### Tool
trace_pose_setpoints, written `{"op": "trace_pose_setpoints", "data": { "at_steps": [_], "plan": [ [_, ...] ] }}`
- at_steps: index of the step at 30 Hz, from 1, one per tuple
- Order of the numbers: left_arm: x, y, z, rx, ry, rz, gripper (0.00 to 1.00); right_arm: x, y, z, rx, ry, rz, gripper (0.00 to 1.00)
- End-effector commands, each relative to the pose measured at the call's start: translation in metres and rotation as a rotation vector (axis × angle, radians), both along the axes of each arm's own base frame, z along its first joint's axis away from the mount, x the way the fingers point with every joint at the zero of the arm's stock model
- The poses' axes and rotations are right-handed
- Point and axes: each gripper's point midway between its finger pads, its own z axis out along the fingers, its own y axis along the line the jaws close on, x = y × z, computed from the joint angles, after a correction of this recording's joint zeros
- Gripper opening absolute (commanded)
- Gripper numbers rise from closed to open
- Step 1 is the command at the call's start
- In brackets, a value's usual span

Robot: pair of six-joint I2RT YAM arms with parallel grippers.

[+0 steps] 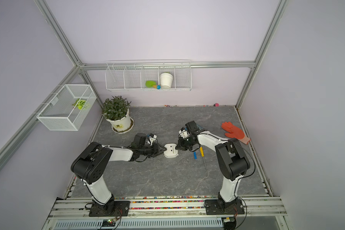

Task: Remove the battery from the alarm
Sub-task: Install the cover on the alarm.

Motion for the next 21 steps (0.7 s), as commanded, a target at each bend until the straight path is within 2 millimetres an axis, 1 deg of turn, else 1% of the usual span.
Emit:
{"op": "trace_pose_setpoints", "data": {
  "at_steps": [1, 21],
  "plan": [
    [0.0023, -0.0026, -0.0033, 0.016, -0.009, -0.008, 0.44, 0.0011, -0.0002, -0.0027, -0.024, -0.004, 0.013, 0.00],
    [0.0017, -0.0023, -0.0025, 0.016, -0.009, -0.008, 0.44, 0.0075, 0.0045, -0.0020, 0.006, -0.010, -0.004, 0.00]
  ]
}}
